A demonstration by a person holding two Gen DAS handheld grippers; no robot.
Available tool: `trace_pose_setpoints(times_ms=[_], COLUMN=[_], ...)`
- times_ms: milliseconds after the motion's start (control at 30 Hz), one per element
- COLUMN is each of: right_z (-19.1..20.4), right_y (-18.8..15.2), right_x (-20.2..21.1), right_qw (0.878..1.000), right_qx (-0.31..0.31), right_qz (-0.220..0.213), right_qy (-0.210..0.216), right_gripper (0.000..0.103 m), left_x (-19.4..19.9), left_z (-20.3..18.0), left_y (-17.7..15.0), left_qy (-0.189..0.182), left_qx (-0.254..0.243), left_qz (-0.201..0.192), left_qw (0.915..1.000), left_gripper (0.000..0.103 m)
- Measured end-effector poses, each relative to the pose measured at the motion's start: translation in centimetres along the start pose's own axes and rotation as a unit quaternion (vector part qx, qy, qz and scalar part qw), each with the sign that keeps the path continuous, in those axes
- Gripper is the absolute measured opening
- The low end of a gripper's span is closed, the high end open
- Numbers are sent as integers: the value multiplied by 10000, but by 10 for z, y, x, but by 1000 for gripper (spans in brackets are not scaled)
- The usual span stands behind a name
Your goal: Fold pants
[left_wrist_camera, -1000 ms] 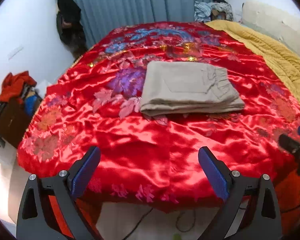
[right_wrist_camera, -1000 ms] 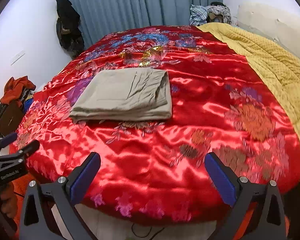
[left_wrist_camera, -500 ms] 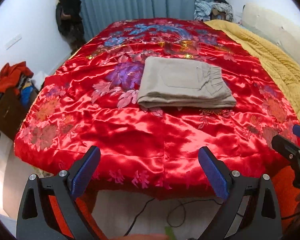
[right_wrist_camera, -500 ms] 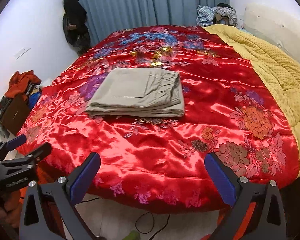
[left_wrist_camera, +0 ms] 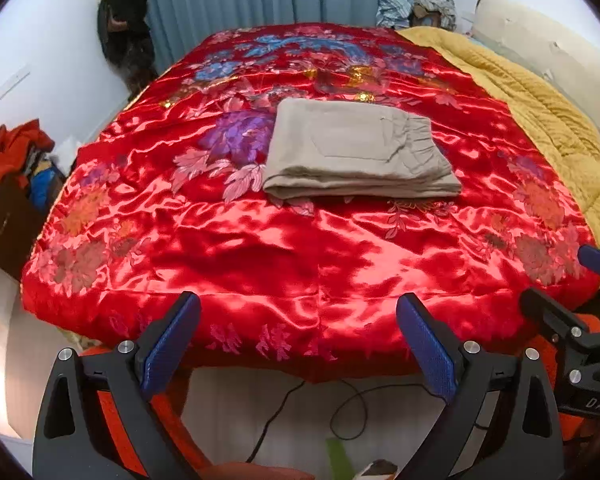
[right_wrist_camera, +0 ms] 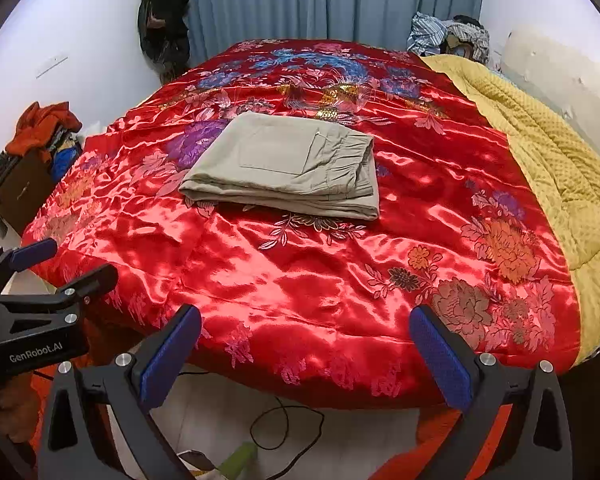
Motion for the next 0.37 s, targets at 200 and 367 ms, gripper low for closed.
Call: trace_pose_setpoints(times_ms=[200,367], right_z=[0,0], right_y=[-1,-1], right_x=[-1,0], right_qw=[10000,10000], right_qx=[8,-42], right_qz=[-2,-35], right_qy=[-13,28], right_gripper=[103,103], left_x=[1,8], left_z=[-2,-3], left_y=[-2,-2], left_qy=[-62,-5], left_qx=[4,-40], left_qz=[46,-59], left_qw=[10000,10000], left_gripper=[99,99])
Point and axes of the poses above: each gripper's, at about its wrist camera, not at the fingertips, and x roughly against the way its jaws point, z to its left, y to its top, the point moved 6 cm from there along -x, roughly the way its jaws point, and after that the axes turned 8 degrees about y, right-handed, at the moved point
